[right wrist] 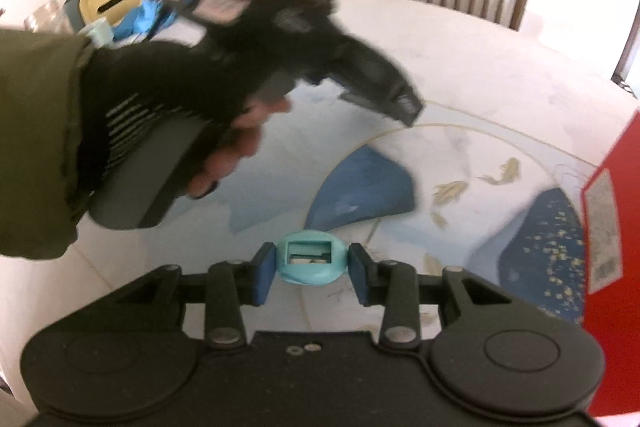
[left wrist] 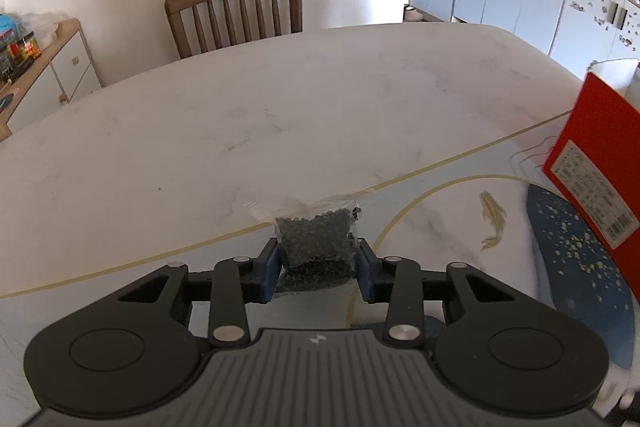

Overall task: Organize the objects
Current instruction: 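Grasp the black bead bag with the left gripper while the right grasps the teal round case, then carry the bead bag with the left gripper while the right carries the teal case into the box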

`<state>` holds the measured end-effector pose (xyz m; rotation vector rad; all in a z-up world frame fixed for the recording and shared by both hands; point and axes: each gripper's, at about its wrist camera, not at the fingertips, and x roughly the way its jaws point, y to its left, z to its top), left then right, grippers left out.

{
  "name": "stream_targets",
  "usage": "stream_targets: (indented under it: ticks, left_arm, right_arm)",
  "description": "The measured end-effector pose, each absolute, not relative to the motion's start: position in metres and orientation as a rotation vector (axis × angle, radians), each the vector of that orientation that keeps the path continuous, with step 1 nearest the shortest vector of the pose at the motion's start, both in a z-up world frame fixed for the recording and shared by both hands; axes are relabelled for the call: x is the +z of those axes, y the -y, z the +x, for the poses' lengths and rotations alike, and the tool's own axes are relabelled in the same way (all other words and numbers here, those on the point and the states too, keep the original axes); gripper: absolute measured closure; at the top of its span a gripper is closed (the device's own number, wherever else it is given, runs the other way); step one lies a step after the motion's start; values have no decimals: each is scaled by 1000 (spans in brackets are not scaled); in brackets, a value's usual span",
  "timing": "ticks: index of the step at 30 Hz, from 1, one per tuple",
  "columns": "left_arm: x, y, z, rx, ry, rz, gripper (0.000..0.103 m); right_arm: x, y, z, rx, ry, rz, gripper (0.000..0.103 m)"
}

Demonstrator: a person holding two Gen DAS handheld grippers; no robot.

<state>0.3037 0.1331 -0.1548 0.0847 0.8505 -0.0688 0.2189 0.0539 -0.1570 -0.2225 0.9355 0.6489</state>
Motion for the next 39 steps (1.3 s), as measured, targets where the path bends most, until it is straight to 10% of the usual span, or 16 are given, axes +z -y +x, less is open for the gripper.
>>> stream_targets:
  ticks: [39]
  left_arm:
    - [-49, -6, 205, -227, -826, 122, 65]
  right_arm:
    - [-54, 128, 189, 485, -773, -68, 66]
